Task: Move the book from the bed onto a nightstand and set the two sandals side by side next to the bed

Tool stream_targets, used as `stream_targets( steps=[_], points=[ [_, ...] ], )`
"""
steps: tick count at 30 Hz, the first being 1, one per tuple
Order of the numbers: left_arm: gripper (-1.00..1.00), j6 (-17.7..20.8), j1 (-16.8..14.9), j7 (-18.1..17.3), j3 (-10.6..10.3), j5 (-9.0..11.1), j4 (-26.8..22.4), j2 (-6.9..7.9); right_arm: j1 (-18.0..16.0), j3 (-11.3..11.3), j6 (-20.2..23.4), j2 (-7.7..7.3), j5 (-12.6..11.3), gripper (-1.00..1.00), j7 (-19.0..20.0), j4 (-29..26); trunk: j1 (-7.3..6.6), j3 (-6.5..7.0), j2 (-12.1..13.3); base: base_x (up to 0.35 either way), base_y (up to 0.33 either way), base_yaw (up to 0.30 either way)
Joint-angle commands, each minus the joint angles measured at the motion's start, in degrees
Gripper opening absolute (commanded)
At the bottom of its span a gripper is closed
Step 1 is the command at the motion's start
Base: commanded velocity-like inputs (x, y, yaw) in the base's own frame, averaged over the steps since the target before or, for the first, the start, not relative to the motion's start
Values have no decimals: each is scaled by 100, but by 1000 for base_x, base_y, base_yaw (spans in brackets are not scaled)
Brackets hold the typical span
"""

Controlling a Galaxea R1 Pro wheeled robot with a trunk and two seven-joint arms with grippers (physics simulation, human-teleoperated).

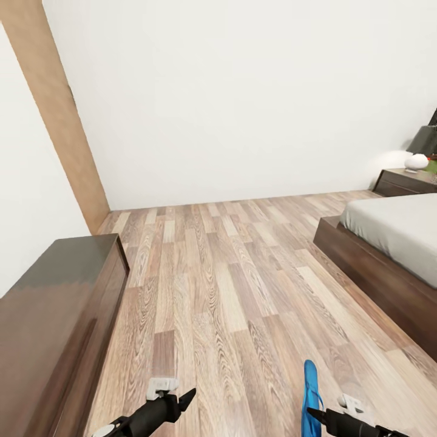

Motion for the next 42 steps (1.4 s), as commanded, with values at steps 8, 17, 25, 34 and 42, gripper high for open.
stream_targets(
  steps=[8,17,25,34,42],
  points=[
    [100,-552,-2,-10,-13,54,403,-8,-2,-42,-254,12,-4,-100,30,169,-22,173,9,0,0,0],
    [100,-587,-2,-26,-22,69,422,-16,-2,-42,-273,12,1,-100,23,175,-45,372,21,0,0,0],
    [100,-594,-2,-29,-29,62,444,-35,-2,-42,-275,17,5,-100,24,175,-85,545,71,0,0,0],
    [100,-592,-2,-37,-28,70,452,-35,-2,-42,-282,45,5,-100,-10,192,-283,707,431,0,0,0],
    [100,-594,-2,-37,-32,70,449,-41,-2,-41,-283,47,5,-100,-18,193,-458,851,752,0,0,0]
  ],
)
